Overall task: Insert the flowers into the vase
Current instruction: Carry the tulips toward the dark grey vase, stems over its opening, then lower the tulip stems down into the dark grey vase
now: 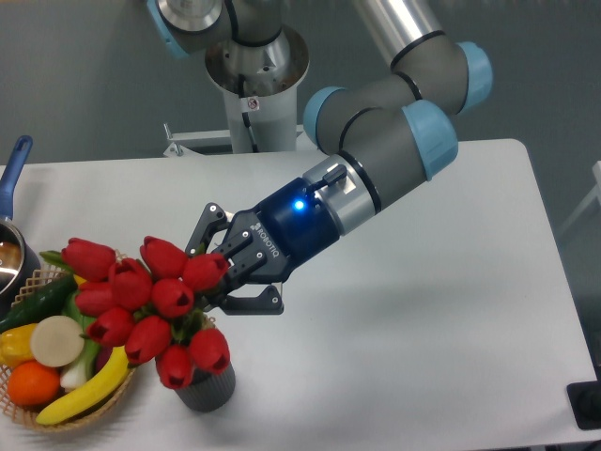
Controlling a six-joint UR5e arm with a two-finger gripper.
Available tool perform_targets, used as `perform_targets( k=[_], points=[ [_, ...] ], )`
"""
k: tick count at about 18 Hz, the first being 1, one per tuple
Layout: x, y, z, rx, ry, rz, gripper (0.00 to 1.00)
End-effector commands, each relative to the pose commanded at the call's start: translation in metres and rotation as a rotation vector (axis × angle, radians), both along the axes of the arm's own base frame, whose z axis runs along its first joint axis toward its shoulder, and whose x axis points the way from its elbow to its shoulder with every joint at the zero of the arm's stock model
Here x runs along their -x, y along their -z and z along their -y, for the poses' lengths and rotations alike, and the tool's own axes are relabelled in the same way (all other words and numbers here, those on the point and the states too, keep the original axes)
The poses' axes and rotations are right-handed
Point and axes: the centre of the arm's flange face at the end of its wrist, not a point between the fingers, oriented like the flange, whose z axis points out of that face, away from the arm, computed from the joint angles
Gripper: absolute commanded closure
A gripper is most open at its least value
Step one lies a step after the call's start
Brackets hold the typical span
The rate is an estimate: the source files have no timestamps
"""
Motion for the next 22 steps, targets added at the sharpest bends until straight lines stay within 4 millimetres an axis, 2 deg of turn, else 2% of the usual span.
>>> perform_targets(
  k=[3,6,10,15,18,22],
  points=[
    [-0.012,0.018,-0.007,0.022,0.02,0.027,0.89],
    [-0.019,0.022,-0.01,0.029,0.03,0.036,0.89],
    [-0.017,0.033,-0.014,0.04,0.031,0.047,0.89],
    [-0.011,0.068,-0.025,0.059,0.037,0.059,0.88],
    [-0.008,0.082,-0.029,0.068,0.038,0.064,0.88],
    [-0.013,0.105,-0.025,0.073,0.044,0.065,0.85]
  ],
)
